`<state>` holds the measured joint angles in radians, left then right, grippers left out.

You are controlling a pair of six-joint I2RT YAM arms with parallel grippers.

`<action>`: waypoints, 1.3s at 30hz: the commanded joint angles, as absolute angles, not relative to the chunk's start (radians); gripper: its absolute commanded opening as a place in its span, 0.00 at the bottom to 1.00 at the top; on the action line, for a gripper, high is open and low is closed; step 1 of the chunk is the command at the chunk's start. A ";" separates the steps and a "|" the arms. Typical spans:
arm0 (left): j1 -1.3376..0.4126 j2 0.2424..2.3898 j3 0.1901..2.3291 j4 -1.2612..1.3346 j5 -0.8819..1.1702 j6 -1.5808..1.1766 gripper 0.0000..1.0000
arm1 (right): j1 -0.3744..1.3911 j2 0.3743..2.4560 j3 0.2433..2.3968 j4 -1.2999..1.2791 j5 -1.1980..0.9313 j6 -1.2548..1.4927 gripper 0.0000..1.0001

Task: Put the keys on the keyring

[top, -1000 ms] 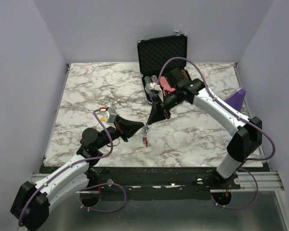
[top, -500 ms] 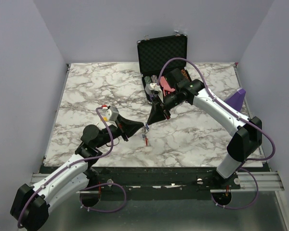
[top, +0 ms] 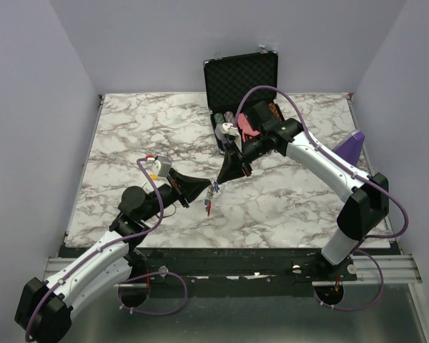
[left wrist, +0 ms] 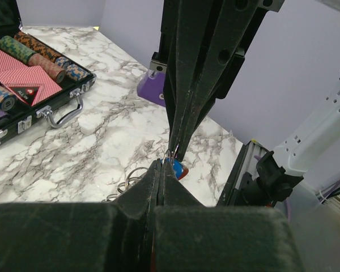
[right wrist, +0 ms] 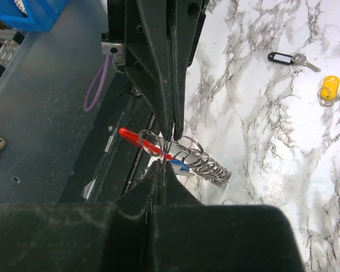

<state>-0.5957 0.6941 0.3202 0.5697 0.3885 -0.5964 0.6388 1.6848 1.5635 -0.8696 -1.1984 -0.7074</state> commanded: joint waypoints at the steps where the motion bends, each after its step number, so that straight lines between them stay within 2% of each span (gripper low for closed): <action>1: -0.581 0.687 0.353 0.574 0.317 -0.611 0.00 | 0.652 1.664 1.546 -0.894 -1.197 -0.712 0.01; 23: -0.583 0.646 0.265 0.693 0.201 -0.719 0.00 | 0.696 1.684 1.514 -0.865 -1.184 -0.715 0.01; 39: -0.583 0.718 0.190 0.966 0.180 -0.827 0.00 | 0.727 1.687 1.474 -0.776 -1.183 -0.647 0.01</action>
<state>-0.5957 0.6956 0.1982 0.7650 0.2829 -0.7845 0.6930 1.6852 1.5009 -0.7643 -1.1637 -0.6884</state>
